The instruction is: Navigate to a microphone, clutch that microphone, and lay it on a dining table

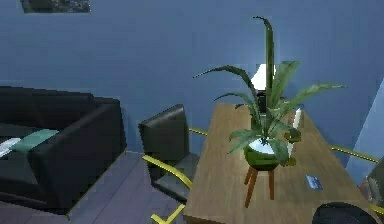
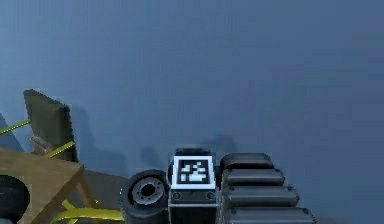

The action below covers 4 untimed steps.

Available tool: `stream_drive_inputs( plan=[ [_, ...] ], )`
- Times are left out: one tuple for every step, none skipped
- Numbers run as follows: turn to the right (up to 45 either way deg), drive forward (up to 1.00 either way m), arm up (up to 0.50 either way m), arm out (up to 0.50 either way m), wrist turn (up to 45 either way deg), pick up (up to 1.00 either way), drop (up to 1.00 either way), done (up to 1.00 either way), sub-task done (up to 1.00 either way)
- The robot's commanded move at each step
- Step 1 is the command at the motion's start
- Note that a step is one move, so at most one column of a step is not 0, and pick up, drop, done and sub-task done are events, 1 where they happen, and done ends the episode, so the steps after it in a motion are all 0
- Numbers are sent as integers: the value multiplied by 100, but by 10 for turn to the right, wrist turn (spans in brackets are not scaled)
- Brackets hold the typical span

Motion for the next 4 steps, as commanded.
stream_drive_inputs(
  plan=[
    [-30,0,0,0,0,0,0,0,0],
    [450,0,0,0,0,0,0,0,0],
    [-390,0,0,0,0,0,0,0,0],
    [300,0,0,0,0,0,0,0,0]
  ],
)
